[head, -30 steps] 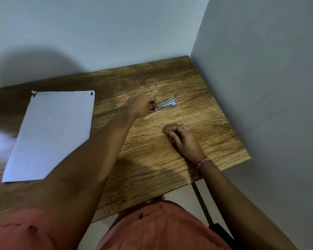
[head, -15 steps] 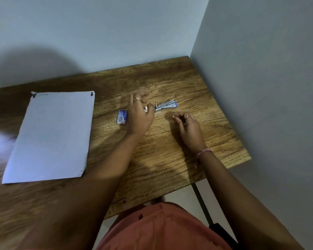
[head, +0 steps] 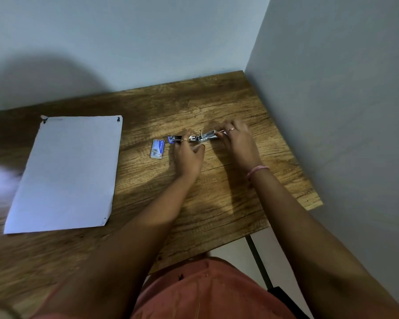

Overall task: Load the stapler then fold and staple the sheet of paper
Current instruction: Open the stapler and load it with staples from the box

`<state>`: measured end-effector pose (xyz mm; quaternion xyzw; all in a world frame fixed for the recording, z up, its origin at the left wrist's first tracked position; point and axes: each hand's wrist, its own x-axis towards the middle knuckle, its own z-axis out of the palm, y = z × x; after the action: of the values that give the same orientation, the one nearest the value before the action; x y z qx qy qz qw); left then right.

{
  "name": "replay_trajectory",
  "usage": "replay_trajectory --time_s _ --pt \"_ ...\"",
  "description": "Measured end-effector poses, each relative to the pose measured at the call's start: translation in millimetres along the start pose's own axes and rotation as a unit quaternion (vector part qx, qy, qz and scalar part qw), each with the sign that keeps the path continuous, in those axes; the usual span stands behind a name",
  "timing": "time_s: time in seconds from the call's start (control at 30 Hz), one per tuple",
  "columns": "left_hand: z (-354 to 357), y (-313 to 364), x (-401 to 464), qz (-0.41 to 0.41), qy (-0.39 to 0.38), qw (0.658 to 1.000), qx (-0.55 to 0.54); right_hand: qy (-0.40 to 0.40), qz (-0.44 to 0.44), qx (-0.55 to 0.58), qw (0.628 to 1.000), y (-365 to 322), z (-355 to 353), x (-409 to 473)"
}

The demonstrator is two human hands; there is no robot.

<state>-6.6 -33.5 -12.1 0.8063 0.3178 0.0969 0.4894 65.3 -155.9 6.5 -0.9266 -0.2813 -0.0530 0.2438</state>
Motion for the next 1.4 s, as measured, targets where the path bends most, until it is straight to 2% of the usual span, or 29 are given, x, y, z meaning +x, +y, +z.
replay_trajectory --time_s 0.17,0.3,0.5,0.7,0.87,1.17,1.4 --pt "3 5 11 -0.023 -0.003 0.999 -0.028 -0.055 0.006 0.028 0.998 3 5 17" --pt "7 1 17 -0.016 -0.009 0.999 -0.036 -0.071 0.018 0.038 0.997 6 9 15" --pt "9 -5 17 -0.018 -0.006 0.995 -0.101 -0.061 0.003 0.064 0.996 -1 10 12" --pt "0 -13 19 0.033 0.014 0.986 -0.165 -0.041 -0.021 0.098 0.994 -13 11 9" --pt "-3 -24 21 0.034 0.001 0.979 -0.203 -0.041 -0.025 0.107 0.993 -19 13 2" --pt "-1 -22 19 0.115 0.024 0.984 -0.138 -0.027 -0.071 -0.013 0.997 -28 11 -4" --pt "-4 -18 16 0.109 0.012 0.983 -0.147 -0.027 -0.038 -0.004 0.999 -37 11 -3"
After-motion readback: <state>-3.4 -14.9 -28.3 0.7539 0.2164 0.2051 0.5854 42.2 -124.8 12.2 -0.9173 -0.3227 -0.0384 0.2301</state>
